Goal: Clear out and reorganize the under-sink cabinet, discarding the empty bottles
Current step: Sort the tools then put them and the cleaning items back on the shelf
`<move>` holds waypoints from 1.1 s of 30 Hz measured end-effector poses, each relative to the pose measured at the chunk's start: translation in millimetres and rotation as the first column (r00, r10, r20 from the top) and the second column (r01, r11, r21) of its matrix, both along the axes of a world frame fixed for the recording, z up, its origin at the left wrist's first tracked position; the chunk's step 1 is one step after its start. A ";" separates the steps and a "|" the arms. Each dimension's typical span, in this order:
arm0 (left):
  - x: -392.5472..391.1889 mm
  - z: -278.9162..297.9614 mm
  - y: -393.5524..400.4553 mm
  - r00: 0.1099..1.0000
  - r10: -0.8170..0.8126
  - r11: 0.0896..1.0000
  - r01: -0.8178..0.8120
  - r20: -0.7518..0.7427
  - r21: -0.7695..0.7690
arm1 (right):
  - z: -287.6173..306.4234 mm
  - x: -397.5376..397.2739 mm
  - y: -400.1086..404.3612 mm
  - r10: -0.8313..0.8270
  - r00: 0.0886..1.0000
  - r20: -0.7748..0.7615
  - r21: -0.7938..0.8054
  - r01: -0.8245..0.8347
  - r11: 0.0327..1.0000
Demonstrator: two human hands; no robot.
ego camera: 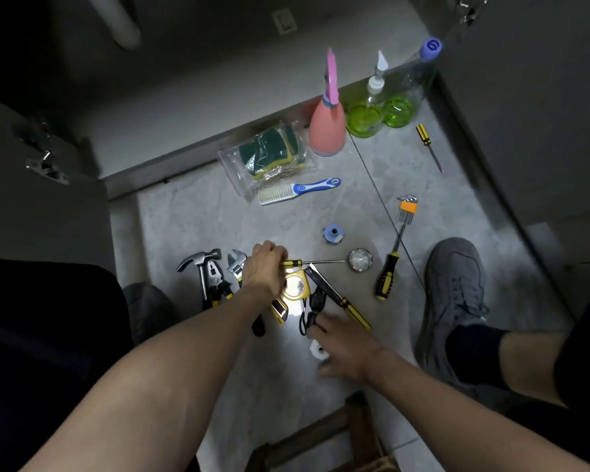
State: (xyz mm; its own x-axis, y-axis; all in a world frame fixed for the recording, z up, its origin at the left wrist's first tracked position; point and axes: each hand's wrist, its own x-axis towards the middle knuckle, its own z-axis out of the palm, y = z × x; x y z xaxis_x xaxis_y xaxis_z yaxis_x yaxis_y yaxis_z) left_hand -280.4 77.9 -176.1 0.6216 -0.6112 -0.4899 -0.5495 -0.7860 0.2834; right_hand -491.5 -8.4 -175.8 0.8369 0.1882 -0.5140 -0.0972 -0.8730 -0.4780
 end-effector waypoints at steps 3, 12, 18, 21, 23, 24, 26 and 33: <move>0.8 -1.0 0.1 1.000 -0.012 1.000 0.012 0.007 0.017 | -5.5 -1.4 2.8 0.136 0.990 0.037 -0.110 -0.131 0.985; -5.4 3.3 -7.2 1.000 -0.023 0.997 0.023 -0.009 0.073 | 7.1 10.4 -74.4 -0.593 0.782 0.191 0.047 0.596 0.802; -15.4 5.6 -10.8 0.999 -0.044 0.993 0.045 -0.015 0.111 | 4.9 51.3 -144.9 -0.793 0.573 0.205 -0.023 0.813 0.581; -20.1 6.0 -14.4 0.998 -0.032 0.988 0.038 -0.048 0.147 | -2.4 56.9 -154.8 -0.775 0.609 0.169 -0.052 0.790 0.610; -22.2 7.7 -16.1 0.997 -0.027 0.986 0.039 -0.075 0.165 | -6.3 56.9 -154.6 -0.774 0.610 0.168 -0.044 0.789 0.613; -22.9 9.2 -17.1 0.997 -0.023 0.985 0.036 -0.080 0.166 | -7.5 55.9 -153.1 -0.780 0.600 0.176 -0.028 0.796 0.605; -23.8 12.2 -22.0 0.998 -0.004 0.990 0.012 -0.060 0.142 | -8.0 52.9 -147.4 -0.791 0.567 0.228 -0.004 0.813 0.582; -21.9 14.9 -74.7 0.998 0.053 0.975 -0.060 -0.039 -0.212 | 6.3 32.8 -116.3 -0.469 0.841 0.269 -0.099 0.509 0.855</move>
State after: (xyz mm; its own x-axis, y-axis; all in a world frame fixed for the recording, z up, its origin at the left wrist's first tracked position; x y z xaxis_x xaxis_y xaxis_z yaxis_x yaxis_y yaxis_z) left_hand -302.3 3.3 -161.2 0.6437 -0.6682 -0.3730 -0.4938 -0.7350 0.4646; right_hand -458.7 -124.8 -169.6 0.8943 -0.3447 -0.2854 -0.4378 -0.8063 -0.3978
